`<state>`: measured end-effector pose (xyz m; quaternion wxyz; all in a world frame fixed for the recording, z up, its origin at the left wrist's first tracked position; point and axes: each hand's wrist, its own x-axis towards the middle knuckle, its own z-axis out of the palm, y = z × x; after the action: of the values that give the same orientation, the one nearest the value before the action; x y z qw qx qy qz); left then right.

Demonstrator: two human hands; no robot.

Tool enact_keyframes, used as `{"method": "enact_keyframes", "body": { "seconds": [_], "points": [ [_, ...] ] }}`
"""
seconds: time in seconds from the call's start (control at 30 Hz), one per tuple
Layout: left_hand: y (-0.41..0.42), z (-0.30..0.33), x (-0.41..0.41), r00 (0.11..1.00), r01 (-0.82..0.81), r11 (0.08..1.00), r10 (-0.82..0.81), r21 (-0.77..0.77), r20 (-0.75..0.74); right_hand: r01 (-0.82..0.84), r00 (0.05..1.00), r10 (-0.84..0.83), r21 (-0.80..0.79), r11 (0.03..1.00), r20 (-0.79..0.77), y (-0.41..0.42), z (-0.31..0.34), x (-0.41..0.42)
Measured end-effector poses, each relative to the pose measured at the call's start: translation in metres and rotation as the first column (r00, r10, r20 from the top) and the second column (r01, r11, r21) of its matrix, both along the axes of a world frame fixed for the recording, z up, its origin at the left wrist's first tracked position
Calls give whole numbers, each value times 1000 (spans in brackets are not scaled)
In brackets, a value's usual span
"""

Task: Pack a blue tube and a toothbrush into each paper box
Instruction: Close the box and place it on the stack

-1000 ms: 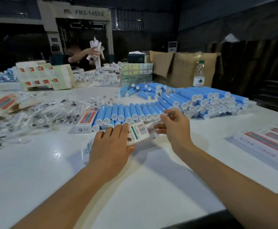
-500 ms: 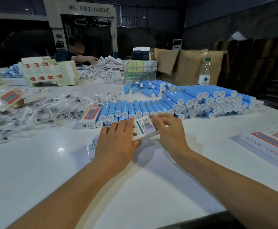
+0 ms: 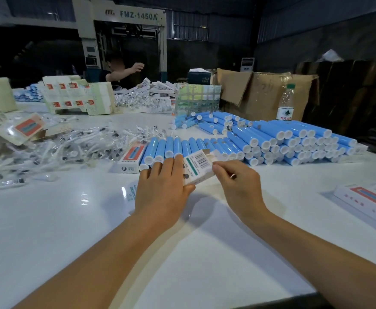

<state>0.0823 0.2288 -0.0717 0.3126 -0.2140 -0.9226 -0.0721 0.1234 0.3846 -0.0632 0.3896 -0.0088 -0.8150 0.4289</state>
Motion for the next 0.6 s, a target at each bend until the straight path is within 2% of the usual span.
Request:
{"method": "enact_keyframes", "body": {
  "seconds": [0.3,0.47,0.6],
  "points": [
    [1,-4,0,1000,-4,997,3,-83,-6,-47,994,53,-63,997,92,-3,-2,2],
    [4,-2,4,1000,-3,992,-1,-123,-31,-94,976,131,-208,974,174,-2,-1,-1],
    [7,-3,8,999,-5,983,-3,-182,-46,-53,974,89,-168,984,211,-3,-2,-3]
  ]
}}
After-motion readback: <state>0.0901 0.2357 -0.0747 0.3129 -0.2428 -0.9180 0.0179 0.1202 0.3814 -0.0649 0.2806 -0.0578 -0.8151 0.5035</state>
